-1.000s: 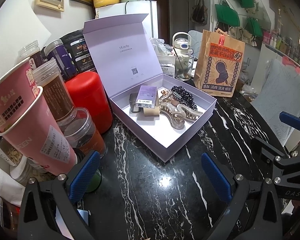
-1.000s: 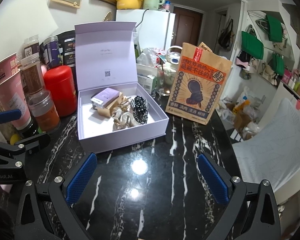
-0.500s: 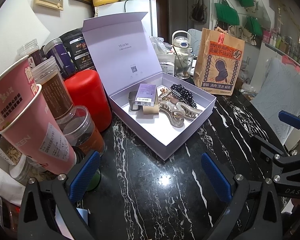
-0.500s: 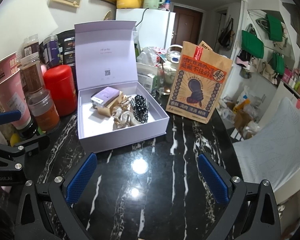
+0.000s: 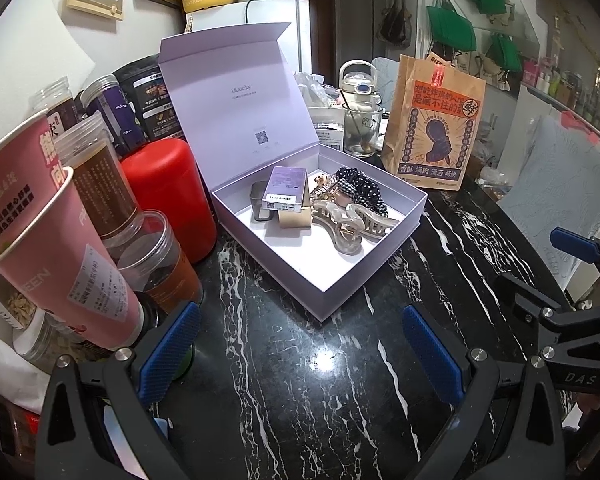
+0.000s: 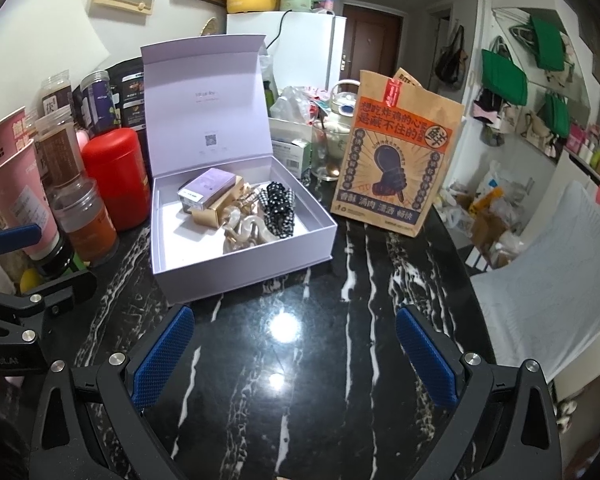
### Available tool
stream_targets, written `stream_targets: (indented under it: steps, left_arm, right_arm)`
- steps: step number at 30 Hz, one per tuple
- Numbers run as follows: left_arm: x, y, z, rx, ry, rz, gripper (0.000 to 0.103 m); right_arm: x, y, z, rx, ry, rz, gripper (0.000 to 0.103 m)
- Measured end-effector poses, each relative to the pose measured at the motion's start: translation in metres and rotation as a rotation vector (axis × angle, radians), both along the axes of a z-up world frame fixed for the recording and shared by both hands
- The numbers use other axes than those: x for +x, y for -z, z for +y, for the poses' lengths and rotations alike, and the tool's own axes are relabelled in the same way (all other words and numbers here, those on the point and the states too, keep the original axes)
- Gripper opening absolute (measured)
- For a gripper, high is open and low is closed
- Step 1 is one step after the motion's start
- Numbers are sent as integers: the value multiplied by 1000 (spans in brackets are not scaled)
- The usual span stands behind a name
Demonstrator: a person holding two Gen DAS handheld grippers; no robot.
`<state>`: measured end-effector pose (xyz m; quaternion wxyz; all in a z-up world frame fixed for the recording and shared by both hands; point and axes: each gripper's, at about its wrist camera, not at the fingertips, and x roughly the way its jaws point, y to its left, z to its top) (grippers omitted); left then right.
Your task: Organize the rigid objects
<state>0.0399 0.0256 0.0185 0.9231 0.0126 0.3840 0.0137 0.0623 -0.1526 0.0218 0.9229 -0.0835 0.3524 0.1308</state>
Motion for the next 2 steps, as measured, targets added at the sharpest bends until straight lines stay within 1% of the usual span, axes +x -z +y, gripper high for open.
stream_targets:
  steps: [2]
  left_arm:
    - [1, 1, -1, 0, 2, 1, 103]
  right_arm:
    - [1, 1, -2, 5, 5, 3, 102]
